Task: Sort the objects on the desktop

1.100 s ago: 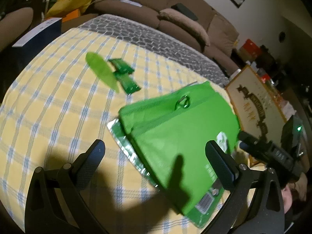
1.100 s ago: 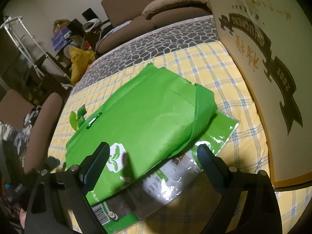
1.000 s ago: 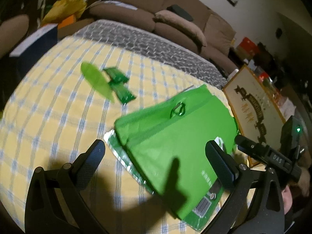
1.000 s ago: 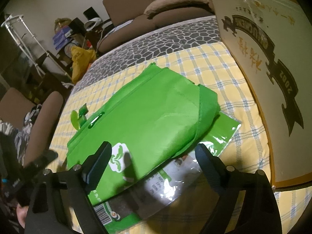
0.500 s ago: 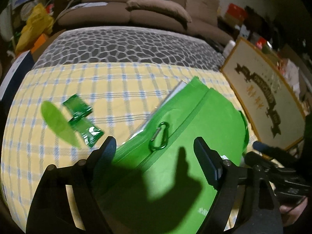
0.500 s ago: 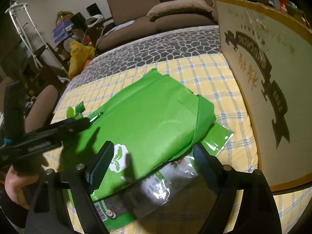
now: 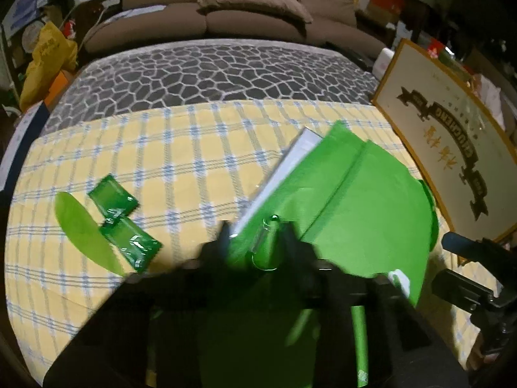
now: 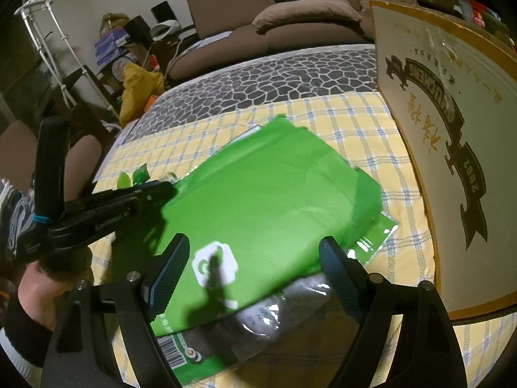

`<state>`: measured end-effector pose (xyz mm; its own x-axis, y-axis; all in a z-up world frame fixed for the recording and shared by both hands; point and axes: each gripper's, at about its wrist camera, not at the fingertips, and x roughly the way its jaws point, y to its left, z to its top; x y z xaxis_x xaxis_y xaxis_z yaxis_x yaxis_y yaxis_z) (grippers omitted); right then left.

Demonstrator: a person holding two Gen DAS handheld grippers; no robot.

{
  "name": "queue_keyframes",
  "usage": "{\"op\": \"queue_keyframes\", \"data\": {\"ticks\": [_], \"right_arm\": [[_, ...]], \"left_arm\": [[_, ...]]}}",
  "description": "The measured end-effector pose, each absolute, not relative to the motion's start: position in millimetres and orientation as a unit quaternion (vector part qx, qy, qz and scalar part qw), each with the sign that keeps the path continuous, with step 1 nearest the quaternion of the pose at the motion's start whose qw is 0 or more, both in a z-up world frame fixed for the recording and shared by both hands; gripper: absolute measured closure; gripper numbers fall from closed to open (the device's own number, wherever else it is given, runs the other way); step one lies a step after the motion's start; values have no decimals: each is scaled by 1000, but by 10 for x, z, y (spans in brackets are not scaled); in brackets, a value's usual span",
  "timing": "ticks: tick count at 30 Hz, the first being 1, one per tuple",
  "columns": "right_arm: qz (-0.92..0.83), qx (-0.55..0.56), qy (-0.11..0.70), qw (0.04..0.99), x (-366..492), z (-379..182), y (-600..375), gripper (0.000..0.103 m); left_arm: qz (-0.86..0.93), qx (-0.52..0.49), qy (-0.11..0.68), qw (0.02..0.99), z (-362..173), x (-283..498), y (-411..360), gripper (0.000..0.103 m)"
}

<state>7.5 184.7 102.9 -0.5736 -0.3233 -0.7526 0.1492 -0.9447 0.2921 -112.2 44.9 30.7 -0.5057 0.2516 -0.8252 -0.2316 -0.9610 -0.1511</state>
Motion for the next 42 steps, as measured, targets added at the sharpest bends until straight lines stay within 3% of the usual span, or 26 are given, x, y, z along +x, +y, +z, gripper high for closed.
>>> {"op": "queue_keyframes", "data": {"ticks": [5,28,32,39,42], "right_arm": [[-883,439,-89,140,83,1053,1750,18],[-881,428,-53,193,19,1219,1128,18],[-876,433,-32,211,-50,1208,942,28],[-870,428,17,245,-299,1214,471,33],[-857,441,36,265,-491,1118,198,43]], "left_arm": [[872,-467,-12,146,363,-1080,377,100],[894,-424,-83,115,861,-499,-591,100],[893,-426,-97,108,851,-404,-744,100],[893,-419,-120,110,827,-397,-880,100],[894,-416,-126,108,824,-392,-927,100]]}}
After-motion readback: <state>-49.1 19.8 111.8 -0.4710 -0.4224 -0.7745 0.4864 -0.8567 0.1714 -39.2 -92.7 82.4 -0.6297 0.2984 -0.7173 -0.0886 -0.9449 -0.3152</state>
